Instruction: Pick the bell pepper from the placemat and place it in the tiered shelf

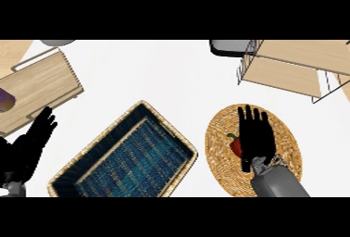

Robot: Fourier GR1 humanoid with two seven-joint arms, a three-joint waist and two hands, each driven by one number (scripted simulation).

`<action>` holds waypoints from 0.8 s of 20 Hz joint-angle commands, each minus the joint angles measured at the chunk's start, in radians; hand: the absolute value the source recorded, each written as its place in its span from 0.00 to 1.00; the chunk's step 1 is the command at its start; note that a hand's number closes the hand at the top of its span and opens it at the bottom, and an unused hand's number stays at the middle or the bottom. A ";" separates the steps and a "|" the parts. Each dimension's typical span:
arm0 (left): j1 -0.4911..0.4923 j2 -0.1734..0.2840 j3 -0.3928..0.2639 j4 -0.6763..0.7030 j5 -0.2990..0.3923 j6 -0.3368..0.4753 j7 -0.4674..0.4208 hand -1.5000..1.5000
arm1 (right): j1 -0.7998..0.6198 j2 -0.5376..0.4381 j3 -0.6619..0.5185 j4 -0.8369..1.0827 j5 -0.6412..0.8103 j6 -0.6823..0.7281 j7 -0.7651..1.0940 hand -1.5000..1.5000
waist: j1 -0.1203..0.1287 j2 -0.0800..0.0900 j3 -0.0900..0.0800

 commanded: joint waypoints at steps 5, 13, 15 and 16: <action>-0.021 -0.020 0.051 0.039 -0.029 -0.029 -0.022 0.50 | -0.014 0.061 -0.063 0.118 0.020 -0.050 -0.069 1.00 | 0.000 0.001 0.001; 0.016 -0.052 0.050 0.015 -0.066 -0.034 -0.042 0.50 | -0.064 0.017 -0.074 0.156 0.085 -0.065 -0.155 1.00 | 0.002 0.001 0.000; 0.033 -0.025 0.078 -0.066 -0.027 -0.059 0.020 0.50 | 0.005 -0.008 -0.047 0.034 0.105 -0.051 -0.145 1.00 | 0.000 -0.001 0.001; 0.018 -0.025 0.066 -0.058 -0.033 -0.065 0.035 0.50 | 0.008 -0.002 -0.044 0.142 0.134 -0.171 -0.170 1.00 | 0.002 0.001 0.001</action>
